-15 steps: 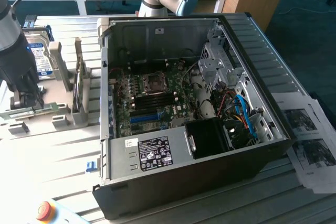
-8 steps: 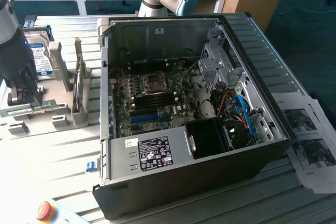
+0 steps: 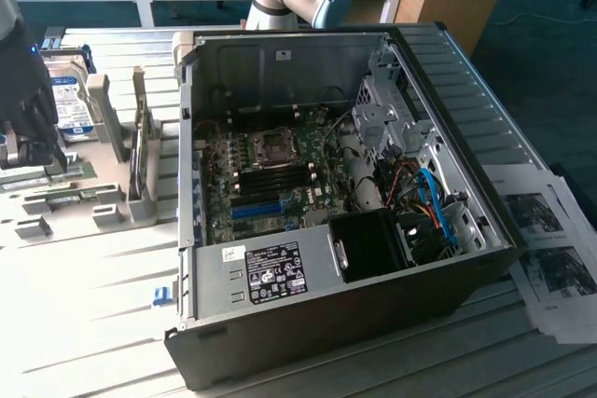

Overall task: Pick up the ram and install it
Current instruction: 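Pick up the ram and move it above insertion slot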

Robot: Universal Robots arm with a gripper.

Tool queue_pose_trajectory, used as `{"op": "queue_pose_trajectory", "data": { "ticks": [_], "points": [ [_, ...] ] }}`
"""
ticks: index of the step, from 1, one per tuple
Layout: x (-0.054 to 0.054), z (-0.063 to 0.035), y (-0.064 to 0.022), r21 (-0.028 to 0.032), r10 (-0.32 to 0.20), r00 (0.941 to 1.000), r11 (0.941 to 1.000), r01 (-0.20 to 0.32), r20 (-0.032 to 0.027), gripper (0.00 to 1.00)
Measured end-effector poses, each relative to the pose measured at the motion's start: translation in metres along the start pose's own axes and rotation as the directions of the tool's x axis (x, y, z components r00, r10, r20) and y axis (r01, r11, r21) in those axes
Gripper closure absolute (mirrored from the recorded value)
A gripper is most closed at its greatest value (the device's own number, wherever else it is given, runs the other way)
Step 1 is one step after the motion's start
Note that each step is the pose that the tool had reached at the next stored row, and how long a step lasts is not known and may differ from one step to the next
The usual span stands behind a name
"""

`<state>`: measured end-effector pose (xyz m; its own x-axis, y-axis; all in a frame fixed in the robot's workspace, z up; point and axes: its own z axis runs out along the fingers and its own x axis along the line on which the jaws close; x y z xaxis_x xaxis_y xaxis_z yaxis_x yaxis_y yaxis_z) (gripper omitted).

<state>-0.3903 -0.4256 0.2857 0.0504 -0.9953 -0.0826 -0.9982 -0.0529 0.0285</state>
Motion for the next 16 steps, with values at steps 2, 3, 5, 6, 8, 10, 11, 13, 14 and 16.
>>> {"op": "queue_pose_trajectory", "data": {
  "ticks": [2, 3, 5, 6, 8, 10, 11, 13, 14, 16],
  "points": [
    [0.0, -0.0031, 0.0001, -0.0001, 0.0, 1.0, 1.0, 0.0, 0.0, 0.88],
    [0.0, -0.0046, 0.0001, -0.0001, 0.0, 1.0, 1.0, 0.0, 0.0, 0.88],
    [-0.001, -0.0072, 0.0002, -0.0001, 0.0, 1.0, 1.0, 0.0, -0.0001, 0.88],
    [-0.001, -0.0084, 0.0002, 0.0, 0.0, 1.0, 1.0, 0.0, 0.0, 0.88],
    [-0.001, -0.0111, 0.0003, 0.0, 0.0, 1.0, 1.0, 0.0, -0.0001, 0.88],
    [-0.001, -0.0137, 0.0004, -0.0001, 0.0, 1.0, 1.0, 0.0, -0.0001, 0.88],
    [-0.001, -0.015, 0.0004, -0.0001, 0.0, 1.0, 1.0, 0.0, -0.0002, 0.88],
    [-0.001, -0.0174, 0.0005, -0.0001, 0.0, 1.0, 1.0, 0.0, -0.0001, 0.88],
    [-0.002, -0.0187, 0.0005, -0.0001, 0.0, 1.0, 1.0, 0.0, -0.0002, 0.88],
    [-0.002, -0.0214, 0.0006, -0.0001, 0.0, 1.0, 1.0, 0.0, -0.0002, 0.88]
  ]
}}
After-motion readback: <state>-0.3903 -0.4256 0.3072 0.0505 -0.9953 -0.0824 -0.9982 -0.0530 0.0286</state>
